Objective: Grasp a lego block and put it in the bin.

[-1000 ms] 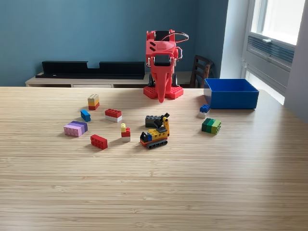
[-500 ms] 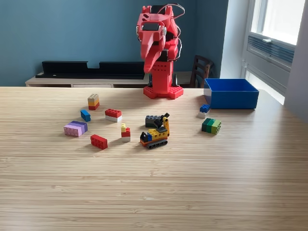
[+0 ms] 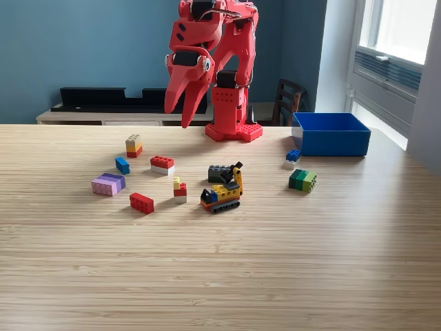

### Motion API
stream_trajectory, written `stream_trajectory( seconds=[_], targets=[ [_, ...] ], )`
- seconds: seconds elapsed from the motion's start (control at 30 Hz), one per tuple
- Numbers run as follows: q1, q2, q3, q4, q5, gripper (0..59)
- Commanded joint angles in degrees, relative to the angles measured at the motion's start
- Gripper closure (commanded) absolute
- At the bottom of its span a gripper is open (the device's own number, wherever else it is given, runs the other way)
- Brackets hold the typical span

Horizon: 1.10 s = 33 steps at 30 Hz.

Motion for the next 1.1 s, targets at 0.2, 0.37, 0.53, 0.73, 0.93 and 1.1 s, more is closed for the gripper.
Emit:
stream_trajectory(
  seconds=[0.2, 0.37, 0.53, 0.73, 0.93, 1.1],
  targets=[
    [-0.8, -10.2, -10.9, 0.1, -1.6, 22.3],
    [-2.5, -15.9, -12.1, 0.1, -2.4, 24.1],
    [-4.0, -21.2, -14.6, 0.2, -2.8, 24.8],
    [-4.5, -26.6, -20.2, 2.8, -2.7, 24.0],
    [-4.6, -33.6, -28.5, 5.6, -2.0, 24.5],
    [-4.7, -38.8, -33.7, 6.2, -1.7, 25.3]
  ],
)
